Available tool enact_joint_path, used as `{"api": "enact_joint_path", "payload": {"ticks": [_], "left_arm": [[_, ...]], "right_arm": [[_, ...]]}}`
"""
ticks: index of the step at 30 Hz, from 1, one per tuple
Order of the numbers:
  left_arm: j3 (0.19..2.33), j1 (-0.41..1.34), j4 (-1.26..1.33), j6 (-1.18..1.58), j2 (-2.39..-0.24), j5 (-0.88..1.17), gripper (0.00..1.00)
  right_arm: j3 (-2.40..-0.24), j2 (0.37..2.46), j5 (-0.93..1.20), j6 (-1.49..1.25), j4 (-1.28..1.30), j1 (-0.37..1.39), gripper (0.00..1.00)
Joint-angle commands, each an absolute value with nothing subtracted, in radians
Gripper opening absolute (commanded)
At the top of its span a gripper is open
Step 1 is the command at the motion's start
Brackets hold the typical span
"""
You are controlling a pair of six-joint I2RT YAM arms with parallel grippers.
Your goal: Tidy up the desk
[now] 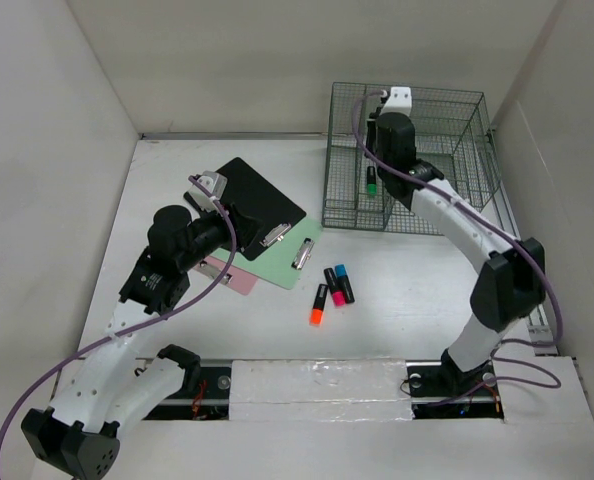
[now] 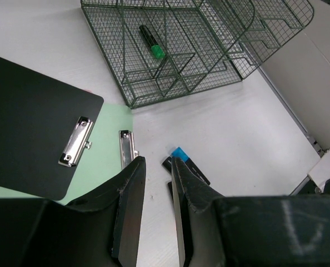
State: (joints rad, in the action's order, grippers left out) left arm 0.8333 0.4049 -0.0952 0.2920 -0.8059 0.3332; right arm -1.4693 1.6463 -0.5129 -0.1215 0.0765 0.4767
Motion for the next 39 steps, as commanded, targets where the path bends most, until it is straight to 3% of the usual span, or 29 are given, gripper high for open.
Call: {"api": "enact_joint_path", "payload": {"ticks": [1, 5, 7, 8, 11, 13, 16, 18, 19, 20, 22, 24, 31, 32, 35, 39], "left_arm": [[0.859, 0.408, -0.054, 0.281, -0.785, 0.353, 0.22], [0.861, 0.408, -0.057, 0.279, -0.792, 0.344, 0.22], [0.859, 0.408, -0.055, 0.279, -0.785, 0.345, 0.22], [0.861, 0.408, -0.055, 0.278, -0.785, 0.344, 0.22], [0.861, 0.408, -0.057, 0.278, -0.795, 0.339, 0.22], [0.861, 0.408, -0.057, 0.279, -0.798, 0.347, 0.22], [0.862, 0.408, -0.054, 0.278, -0.802, 0.344, 0.22], [0.862, 0.408, -0.057, 0.278, -0.808, 0.350, 0.22], [0.862, 0.408, -0.057, 0.278, -0.808, 0.350, 0.22], [0.862, 0.408, -0.055, 0.278, -0.808, 0.351, 0.22], [0.861, 0.408, -0.055, 0.279, -0.805, 0.339, 0.22], [0.861, 0.408, -0.055, 0.279, -0.807, 0.344, 0.22], [0.861, 0.408, -0.049, 0.284, -0.830, 0.380, 0.22], [0.859, 0.408, -0.046, 0.284, -0.827, 0.382, 0.22], [0.862, 0.408, -0.043, 0.284, -0.831, 0.376, 0.22], [0.861, 0.408, -0.041, 0.282, -0.838, 0.382, 0.22]], "right_arm": [[-1.601, 1.738, -0.506, -0.037, 0.069, 0.431, 0.20], [-1.770, 1.841, -0.477, -0.017, 0.116, 0.382, 0.27], [-1.810, 1.882, -0.471, -0.012, 0.136, 0.373, 0.37], [-1.827, 1.890, -0.468, -0.012, 0.144, 0.373, 0.50], [-1.841, 1.882, -0.465, -0.012, 0.155, 0.373, 0.71], [-1.796, 1.841, -0.433, -0.012, 0.118, 0.373, 0.76], [-1.718, 1.793, -0.367, -0.026, 0.080, 0.373, 0.76], [-1.633, 1.705, -0.303, -0.050, 0.048, 0.399, 0.50], [-1.588, 1.704, -0.302, -0.051, 0.048, 0.411, 0.50], [-1.538, 1.647, -0.281, -0.058, 0.032, 0.423, 0.28], [-1.365, 1.551, -0.256, -0.090, -0.035, 0.468, 0.08], [-1.252, 1.496, -0.244, -0.110, -0.067, 0.500, 0.00], [-0.896, 1.355, -0.216, -0.241, -0.080, 0.644, 0.02], [-0.872, 1.353, -0.221, -0.245, -0.072, 0.664, 0.14], [-0.818, 1.373, -0.277, -0.264, 0.033, 0.738, 0.33], [-0.770, 1.411, -0.269, -0.293, 0.057, 0.796, 0.43]]}}
